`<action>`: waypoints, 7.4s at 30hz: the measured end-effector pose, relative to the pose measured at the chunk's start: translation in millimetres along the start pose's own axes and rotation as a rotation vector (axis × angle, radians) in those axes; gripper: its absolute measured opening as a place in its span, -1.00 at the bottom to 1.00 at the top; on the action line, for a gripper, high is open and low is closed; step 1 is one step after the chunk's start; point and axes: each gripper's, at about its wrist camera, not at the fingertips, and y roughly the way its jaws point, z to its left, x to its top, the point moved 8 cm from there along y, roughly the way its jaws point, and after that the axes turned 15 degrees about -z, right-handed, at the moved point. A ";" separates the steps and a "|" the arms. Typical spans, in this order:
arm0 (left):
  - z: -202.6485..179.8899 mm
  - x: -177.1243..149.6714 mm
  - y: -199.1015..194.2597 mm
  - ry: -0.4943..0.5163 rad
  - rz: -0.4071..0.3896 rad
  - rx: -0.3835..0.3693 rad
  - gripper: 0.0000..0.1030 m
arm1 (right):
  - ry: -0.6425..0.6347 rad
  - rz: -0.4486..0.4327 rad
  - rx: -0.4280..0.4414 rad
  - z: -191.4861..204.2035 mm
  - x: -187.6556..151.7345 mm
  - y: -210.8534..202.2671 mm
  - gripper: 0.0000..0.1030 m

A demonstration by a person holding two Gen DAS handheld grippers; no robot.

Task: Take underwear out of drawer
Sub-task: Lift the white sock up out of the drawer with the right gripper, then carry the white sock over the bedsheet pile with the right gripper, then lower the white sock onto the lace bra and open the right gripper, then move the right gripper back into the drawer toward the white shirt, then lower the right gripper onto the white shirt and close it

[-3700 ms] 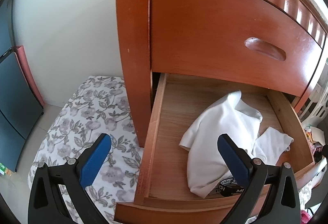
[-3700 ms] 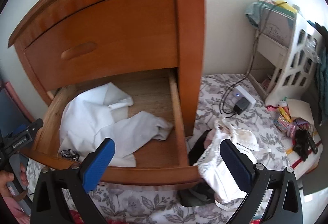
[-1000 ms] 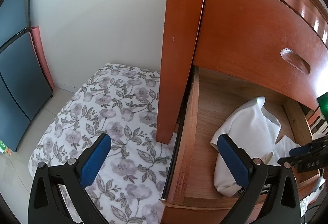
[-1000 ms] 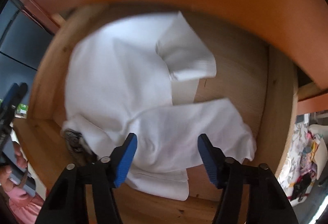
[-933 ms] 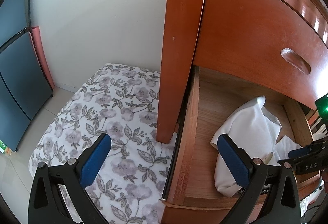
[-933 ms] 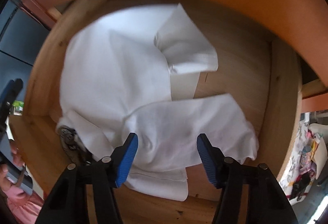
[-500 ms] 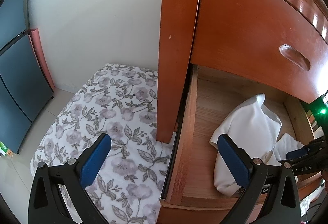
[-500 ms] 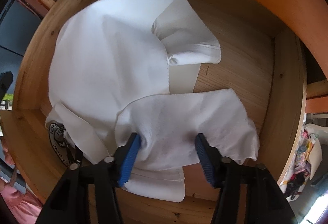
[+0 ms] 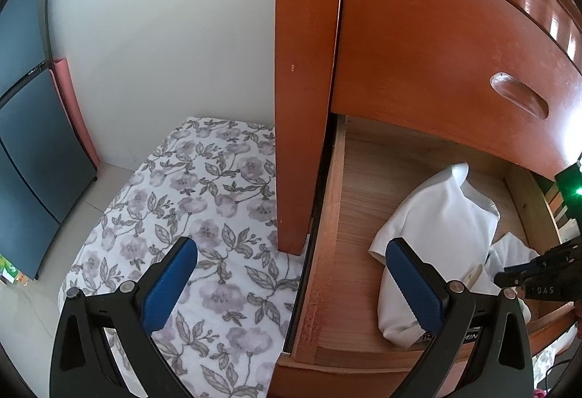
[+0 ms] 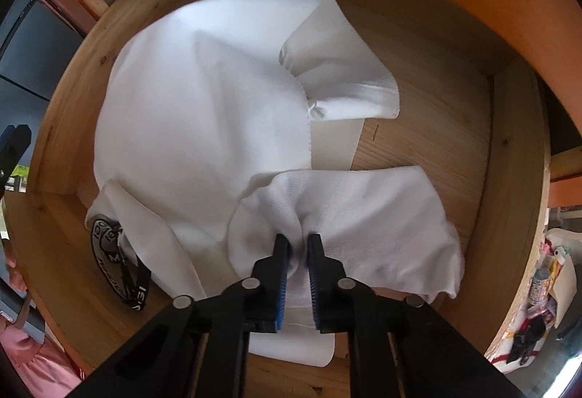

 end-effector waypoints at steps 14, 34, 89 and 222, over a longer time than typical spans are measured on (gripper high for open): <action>1.1 -0.9 0.5 0.002 0.003 0.002 1.00 | 0.291 -0.322 0.064 -43.4 -23.9 -74.9 -0.80; -5.5 -1.8 -1.0 0.062 0.006 0.021 1.00 | 0.509 -0.705 0.110 -76.5 -31.3 -194.7 -0.80; -10.3 4.6 -6.4 0.053 -0.016 0.012 1.00 | 0.850 -0.423 -0.393 -236.5 -173.5 -114.9 -0.74; 38.1 -2.5 2.1 -0.082 0.004 0.097 1.00 | -0.004 -0.045 -0.031 101.6 57.0 35.0 0.87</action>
